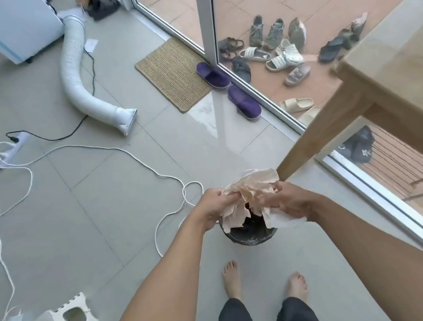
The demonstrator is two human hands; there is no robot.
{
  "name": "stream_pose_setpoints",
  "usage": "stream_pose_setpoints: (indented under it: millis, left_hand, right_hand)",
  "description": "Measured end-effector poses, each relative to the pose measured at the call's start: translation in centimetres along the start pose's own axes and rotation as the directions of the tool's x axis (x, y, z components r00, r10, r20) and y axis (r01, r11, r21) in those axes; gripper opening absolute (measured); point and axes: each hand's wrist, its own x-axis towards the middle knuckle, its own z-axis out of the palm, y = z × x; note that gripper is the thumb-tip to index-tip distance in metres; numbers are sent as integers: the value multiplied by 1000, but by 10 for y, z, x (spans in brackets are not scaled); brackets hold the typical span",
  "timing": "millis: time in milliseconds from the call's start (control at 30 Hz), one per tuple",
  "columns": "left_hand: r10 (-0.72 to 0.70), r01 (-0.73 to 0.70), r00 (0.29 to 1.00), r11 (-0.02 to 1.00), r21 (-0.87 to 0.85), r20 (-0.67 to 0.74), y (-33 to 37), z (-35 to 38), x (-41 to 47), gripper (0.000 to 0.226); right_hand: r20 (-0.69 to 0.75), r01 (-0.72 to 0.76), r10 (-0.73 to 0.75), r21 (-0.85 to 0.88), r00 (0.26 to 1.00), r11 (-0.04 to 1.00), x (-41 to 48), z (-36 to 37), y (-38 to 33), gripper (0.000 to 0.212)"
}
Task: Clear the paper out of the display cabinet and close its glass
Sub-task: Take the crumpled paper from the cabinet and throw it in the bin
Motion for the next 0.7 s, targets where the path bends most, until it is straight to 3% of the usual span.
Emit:
stream_pose_setpoints:
  millis: [133, 233, 400, 567, 700]
  left_hand:
    - [-28, 29, 999, 999, 32, -33, -28, 5, 37, 18]
    - [-55, 56, 998, 997, 47, -34, -51, 11, 68, 15]
    - [-90, 94, 995, 991, 93, -47, -90, 20, 120, 20]
    - [-116, 130, 990, 976, 173, -85, -129, 23, 175, 22]
    - [-103, 121, 991, 965, 232, -89, -159, 23, 221, 18]
  right_hand:
    - [-137, -21, 11, -69, 991, 997, 31, -12, 26, 14]
    - [-142, -63, 54, -61, 988, 996, 60, -21, 47, 25]
    - [-180, -147, 137, -41, 974, 988, 115, -39, 87, 66]
    - [-234, -173, 147, -95, 961, 980, 170, -58, 119, 41]
    - [-242, -193, 157, -136, 957, 972, 210, -74, 144, 38]
